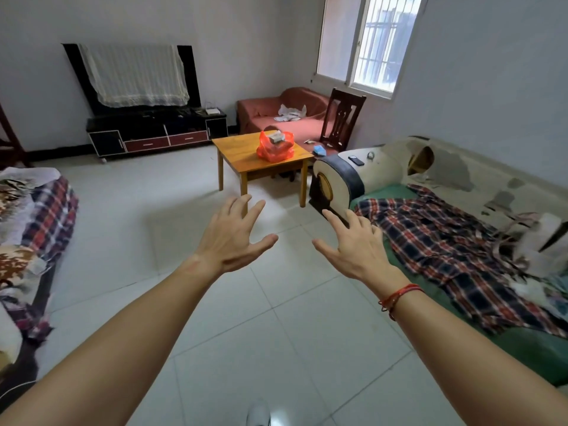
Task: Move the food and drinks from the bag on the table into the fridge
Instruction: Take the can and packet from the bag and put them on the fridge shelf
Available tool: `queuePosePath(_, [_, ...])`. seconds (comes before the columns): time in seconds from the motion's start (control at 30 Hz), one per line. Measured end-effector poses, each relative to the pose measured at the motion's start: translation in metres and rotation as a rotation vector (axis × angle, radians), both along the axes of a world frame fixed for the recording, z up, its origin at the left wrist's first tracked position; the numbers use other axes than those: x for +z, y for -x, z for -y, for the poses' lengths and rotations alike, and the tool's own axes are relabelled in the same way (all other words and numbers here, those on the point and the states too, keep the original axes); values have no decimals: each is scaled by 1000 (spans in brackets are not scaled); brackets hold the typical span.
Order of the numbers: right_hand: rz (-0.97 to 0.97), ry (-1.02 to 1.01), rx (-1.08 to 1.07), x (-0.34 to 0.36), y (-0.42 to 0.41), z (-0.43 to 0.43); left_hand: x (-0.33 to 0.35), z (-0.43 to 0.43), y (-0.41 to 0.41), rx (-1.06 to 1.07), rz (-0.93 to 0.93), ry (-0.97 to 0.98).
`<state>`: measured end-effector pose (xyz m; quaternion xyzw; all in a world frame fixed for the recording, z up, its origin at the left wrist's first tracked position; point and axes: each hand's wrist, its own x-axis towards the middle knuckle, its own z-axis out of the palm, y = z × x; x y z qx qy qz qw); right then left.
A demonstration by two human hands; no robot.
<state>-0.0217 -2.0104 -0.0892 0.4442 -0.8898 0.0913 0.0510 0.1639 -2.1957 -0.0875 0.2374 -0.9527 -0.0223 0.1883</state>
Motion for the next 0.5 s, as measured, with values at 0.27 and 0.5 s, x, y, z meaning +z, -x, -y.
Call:
queuePosePath(0.27, [4,-43,0,-8,97,132,-14,132,100,-5,-2,-26])
queuePosePath(0.5, [12,-53,-7,-9,178,233,-16,236,184,-1,31,-18])
